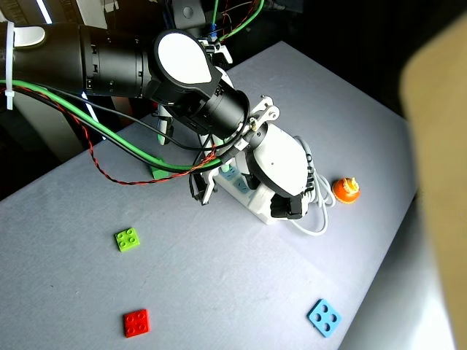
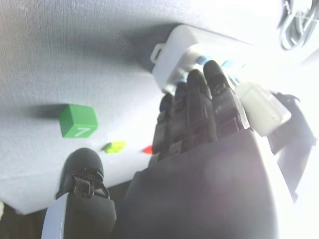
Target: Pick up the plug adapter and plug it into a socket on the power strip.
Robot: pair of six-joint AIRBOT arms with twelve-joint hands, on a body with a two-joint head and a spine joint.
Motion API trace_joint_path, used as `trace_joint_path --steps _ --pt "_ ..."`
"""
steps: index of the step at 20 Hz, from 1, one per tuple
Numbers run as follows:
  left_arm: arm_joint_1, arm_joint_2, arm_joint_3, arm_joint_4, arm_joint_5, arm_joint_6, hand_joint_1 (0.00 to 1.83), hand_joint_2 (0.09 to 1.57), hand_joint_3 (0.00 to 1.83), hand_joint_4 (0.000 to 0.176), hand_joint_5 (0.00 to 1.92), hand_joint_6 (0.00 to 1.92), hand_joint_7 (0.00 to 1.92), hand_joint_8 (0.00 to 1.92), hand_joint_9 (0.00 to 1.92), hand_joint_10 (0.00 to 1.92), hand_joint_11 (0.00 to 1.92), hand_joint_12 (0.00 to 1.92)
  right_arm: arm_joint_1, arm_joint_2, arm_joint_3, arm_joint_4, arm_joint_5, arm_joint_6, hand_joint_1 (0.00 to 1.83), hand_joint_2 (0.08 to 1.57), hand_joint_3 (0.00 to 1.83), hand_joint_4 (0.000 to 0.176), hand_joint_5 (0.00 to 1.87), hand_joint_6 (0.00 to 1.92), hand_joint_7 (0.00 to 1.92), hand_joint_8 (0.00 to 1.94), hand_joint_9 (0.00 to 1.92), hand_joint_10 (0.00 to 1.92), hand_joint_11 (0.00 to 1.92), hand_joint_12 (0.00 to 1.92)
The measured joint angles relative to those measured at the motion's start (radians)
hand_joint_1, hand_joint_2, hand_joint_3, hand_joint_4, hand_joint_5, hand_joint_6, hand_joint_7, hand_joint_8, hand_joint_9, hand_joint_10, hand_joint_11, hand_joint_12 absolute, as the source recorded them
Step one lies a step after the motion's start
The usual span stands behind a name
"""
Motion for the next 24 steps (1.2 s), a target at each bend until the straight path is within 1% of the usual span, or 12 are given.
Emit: trace_joint_path --steps 2,3,4,6,8,10,12,14,17,19,23,24 --pt "0.000 0.000 0.000 0.000 0.000 -0.001 0.00 1.21 0.00 0.000 0.18 0.00 0.18 0.00 0.16 0.00 0.00 0.49 -0.005 0.000 0.000 -0.003 0.002 0.001 1.21 1.18 0.00 0.000 0.85 1.03 0.88 1.33 0.73 1.23 0.61 1.65" --pt "0.000 0.000 0.000 0.000 -0.001 -0.001 0.00 1.22 0.00 0.000 0.16 0.00 0.15 0.00 0.15 0.00 0.00 0.46 -0.006 0.000 0.000 -0.005 0.002 0.001 1.21 1.19 0.00 0.000 0.82 1.08 0.87 1.35 0.72 1.24 0.59 1.65" --pt "0.000 0.000 0.000 0.000 -0.001 -0.003 0.00 1.22 0.00 0.000 0.15 0.00 0.15 0.00 0.15 0.00 0.00 0.45 -0.011 0.000 0.000 -0.010 0.003 0.003 1.21 1.19 0.00 0.000 0.81 1.07 0.88 1.34 0.73 1.24 0.61 1.64" --pt "0.000 0.001 0.000 -0.001 -0.002 -0.005 0.00 1.22 0.00 0.000 0.18 0.00 0.19 0.01 0.21 0.01 0.00 0.56 -0.018 -0.006 0.000 -0.034 0.004 0.008 1.22 1.18 0.00 0.000 0.84 1.04 0.89 1.33 0.74 1.22 0.64 1.62" --pt "0.000 0.001 -0.001 -0.001 -0.004 -0.005 0.00 1.22 0.00 0.000 0.20 0.01 0.21 0.01 0.24 0.01 0.00 0.60 -0.019 -0.013 0.000 -0.040 -0.002 0.007 1.22 1.18 0.00 0.000 0.84 1.03 0.88 1.34 0.74 1.23 0.63 1.62" --pt "0.000 0.001 -0.001 0.001 -0.006 -0.005 0.00 1.22 0.00 0.000 0.20 0.01 0.21 0.01 0.24 0.01 0.00 0.60 -0.025 -0.015 0.000 -0.052 -0.004 0.015 1.22 1.18 0.00 0.000 0.85 1.02 0.89 1.32 0.73 1.23 0.60 1.65" --pt "0.000 0.001 -0.002 0.001 -0.008 -0.005 0.00 1.21 0.00 0.000 0.18 0.00 0.20 0.00 0.23 0.00 0.00 0.58 -0.031 -0.022 0.000 -0.068 -0.006 0.016 1.22 1.18 0.00 0.000 0.84 1.01 0.88 1.36 0.73 1.26 0.63 1.64" --pt "0.000 0.002 -0.003 0.000 -0.008 -0.006 0.00 1.21 0.00 0.000 0.18 0.00 0.20 0.00 0.24 0.00 0.00 0.57 -0.035 -0.027 0.000 -0.073 -0.007 0.018 1.21 1.19 0.00 0.000 0.84 1.03 0.86 1.37 0.71 1.28 0.61 1.66" --pt "0.000 0.002 -0.003 0.000 -0.009 -0.005 0.00 1.21 0.00 0.000 0.17 0.00 0.18 0.00 0.22 0.00 0.00 0.54 -0.043 -0.034 0.010 -0.079 -0.007 0.021 1.21 1.18 0.00 0.000 0.85 1.02 0.87 1.35 0.73 1.23 0.59 1.64" --pt "0.000 0.002 -0.003 0.000 -0.010 -0.005 0.00 1.21 0.00 0.000 0.19 0.01 0.20 0.00 0.23 0.00 0.00 0.58 -0.044 -0.035 0.018 -0.077 0.000 0.035 1.21 1.17 0.00 0.000 0.88 1.00 0.88 1.32 0.74 1.21 0.61 1.62" --pt "0.002 0.002 -0.003 0.000 -0.011 -0.005 0.00 1.21 0.00 0.000 0.19 0.00 0.21 0.00 0.24 0.00 0.00 0.57 -0.055 -0.035 0.019 -0.079 0.009 0.039 1.21 1.19 0.00 0.000 0.83 1.05 0.87 1.35 0.73 1.22 0.61 1.63" --pt "0.002 0.002 -0.005 0.001 -0.012 -0.006 0.00 1.21 0.00 0.000 0.18 0.00 0.21 0.00 0.23 0.00 0.00 0.54 -0.055 -0.035 0.019 -0.080 0.010 0.041 1.21 1.18 0.00 0.000 0.85 1.03 0.87 1.34 0.73 1.22 0.60 1.63"
